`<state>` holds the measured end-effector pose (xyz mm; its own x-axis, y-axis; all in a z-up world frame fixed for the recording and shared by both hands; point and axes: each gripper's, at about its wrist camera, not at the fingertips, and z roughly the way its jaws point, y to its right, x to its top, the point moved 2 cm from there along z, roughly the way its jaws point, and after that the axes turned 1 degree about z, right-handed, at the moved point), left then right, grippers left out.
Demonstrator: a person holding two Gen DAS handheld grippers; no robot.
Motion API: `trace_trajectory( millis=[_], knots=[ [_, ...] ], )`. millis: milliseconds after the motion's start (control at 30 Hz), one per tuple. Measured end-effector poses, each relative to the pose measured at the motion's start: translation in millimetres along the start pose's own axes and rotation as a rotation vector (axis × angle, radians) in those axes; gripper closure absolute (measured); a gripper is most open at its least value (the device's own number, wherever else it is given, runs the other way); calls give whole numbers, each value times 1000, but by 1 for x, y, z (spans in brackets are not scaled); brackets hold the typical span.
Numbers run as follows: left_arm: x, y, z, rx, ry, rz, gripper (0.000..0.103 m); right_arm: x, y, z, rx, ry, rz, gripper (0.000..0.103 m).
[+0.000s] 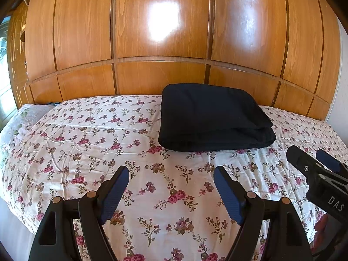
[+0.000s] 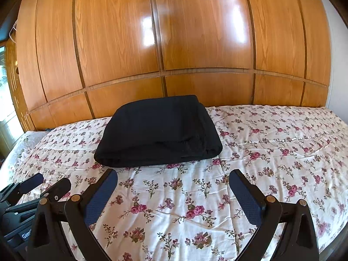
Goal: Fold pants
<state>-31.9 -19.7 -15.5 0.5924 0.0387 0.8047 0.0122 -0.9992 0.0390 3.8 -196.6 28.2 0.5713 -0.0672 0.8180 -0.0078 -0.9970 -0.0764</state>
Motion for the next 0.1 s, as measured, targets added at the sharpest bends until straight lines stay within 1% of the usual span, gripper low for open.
trace_trajectory(
  millis=[100],
  knots=[
    [-2,0,4,2,-9,2,22,-2,0,3,0,-9,1,0]
  ],
)
